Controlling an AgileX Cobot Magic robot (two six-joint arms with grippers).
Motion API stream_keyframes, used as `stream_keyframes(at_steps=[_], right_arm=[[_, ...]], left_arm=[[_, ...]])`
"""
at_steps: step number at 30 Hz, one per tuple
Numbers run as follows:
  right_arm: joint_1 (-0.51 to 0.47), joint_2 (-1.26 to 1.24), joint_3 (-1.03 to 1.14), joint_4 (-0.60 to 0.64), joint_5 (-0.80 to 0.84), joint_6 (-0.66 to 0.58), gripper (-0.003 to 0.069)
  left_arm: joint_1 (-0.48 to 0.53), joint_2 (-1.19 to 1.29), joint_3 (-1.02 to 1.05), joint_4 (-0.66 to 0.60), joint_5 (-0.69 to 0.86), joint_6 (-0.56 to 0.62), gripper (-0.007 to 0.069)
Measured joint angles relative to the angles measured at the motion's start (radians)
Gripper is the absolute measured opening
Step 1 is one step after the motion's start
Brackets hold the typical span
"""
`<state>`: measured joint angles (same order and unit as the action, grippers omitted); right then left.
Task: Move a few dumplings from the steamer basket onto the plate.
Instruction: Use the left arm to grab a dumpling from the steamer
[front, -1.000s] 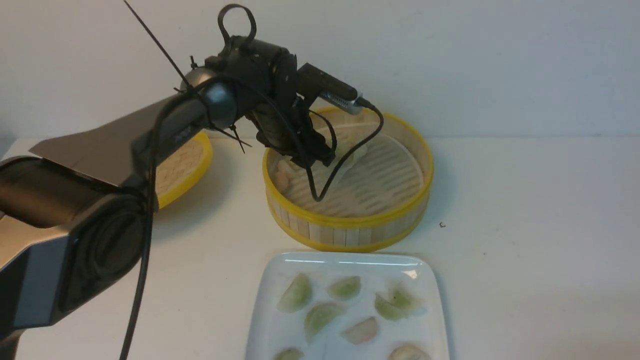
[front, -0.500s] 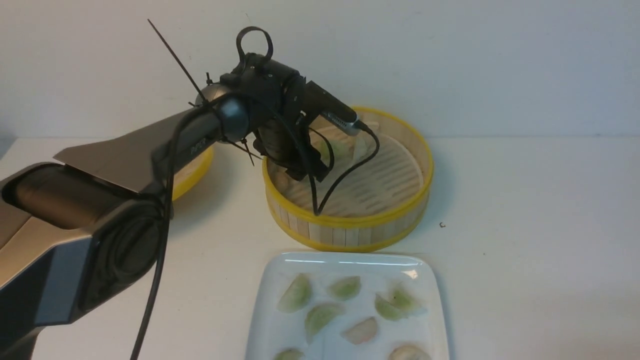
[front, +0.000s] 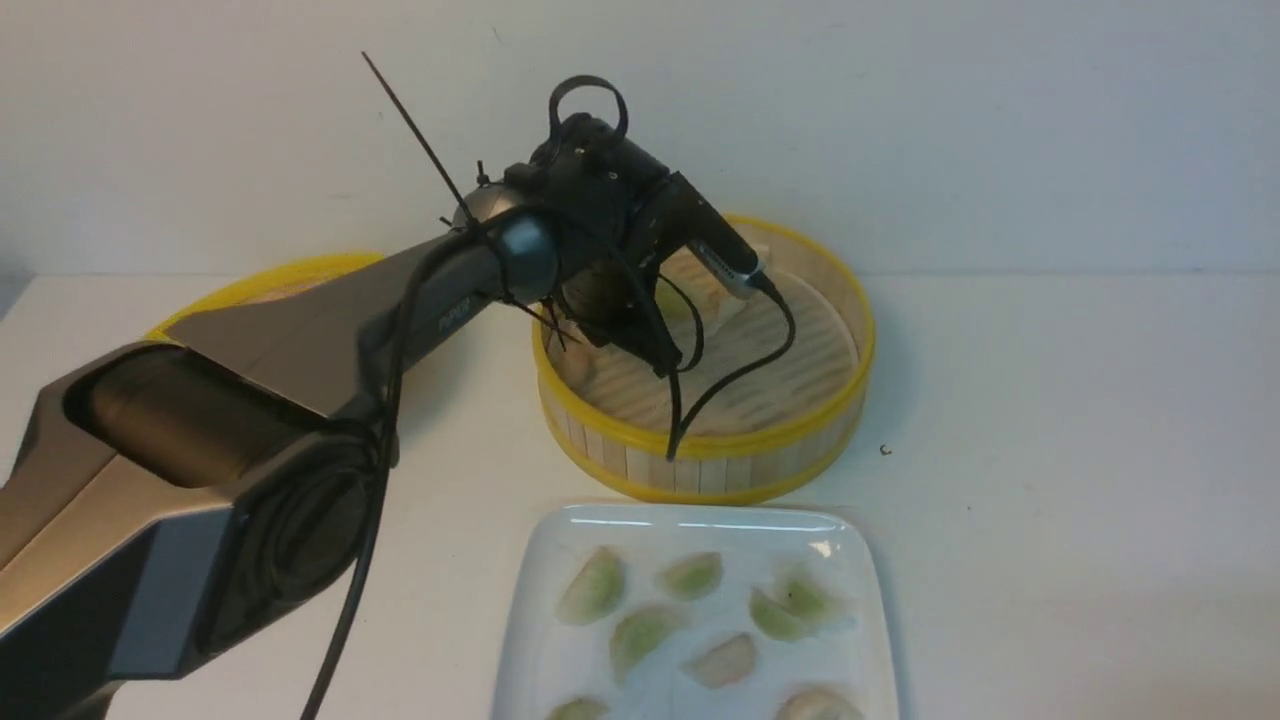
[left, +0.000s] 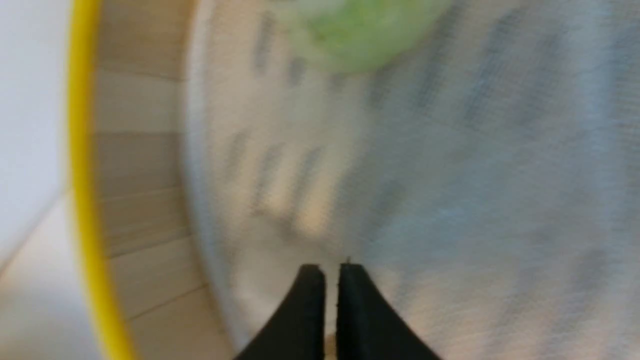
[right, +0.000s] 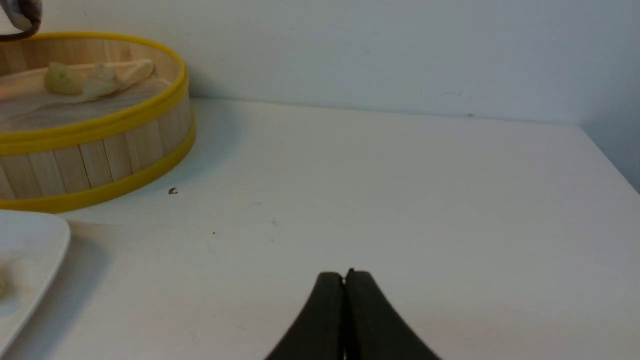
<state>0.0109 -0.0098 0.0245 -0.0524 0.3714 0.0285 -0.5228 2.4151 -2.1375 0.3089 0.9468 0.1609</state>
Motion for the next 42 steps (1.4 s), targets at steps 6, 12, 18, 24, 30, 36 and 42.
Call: stream_keyframes(at_steps=[6, 12, 18, 24, 30, 36, 42], right_arm=[[0.0, 0.0, 0.0, 0.0, 0.0, 0.0, -0.0015], [0.0, 0.0, 0.0, 0.0, 0.0, 0.0, -0.0015], [0.0, 0.0, 0.0, 0.0, 0.0, 0.0, -0.0015], [0.0, 0.0, 0.0, 0.0, 0.0, 0.0, -0.0015], [0.0, 0.0, 0.0, 0.0, 0.0, 0.0, -0.0015], [0.0, 0.0, 0.0, 0.0, 0.0, 0.0, -0.0015], [0.0, 0.0, 0.0, 0.0, 0.0, 0.0, -0.0015]], left_arm=[[-0.028, 0.008, -0.114, -0.053, 0.097, -0.002, -0.0006], [-0.016, 0.008, -0.197, -0.087, 0.17, -0.141, -0.0006], [0.03, 0.01, -0.204, -0.088, 0.176, -0.378, -0.0002], [0.043, 0.03, -0.204, -0.088, 0.175, -0.426, 0.0094], [0.043, 0.059, -0.204, -0.09, 0.157, -0.482, 0.0254], [0.043, 0.09, -0.204, -0.089, 0.143, -0.508, 0.0331], [0.043, 0.092, -0.206, -0.052, 0.143, -0.564, 0.0333]])
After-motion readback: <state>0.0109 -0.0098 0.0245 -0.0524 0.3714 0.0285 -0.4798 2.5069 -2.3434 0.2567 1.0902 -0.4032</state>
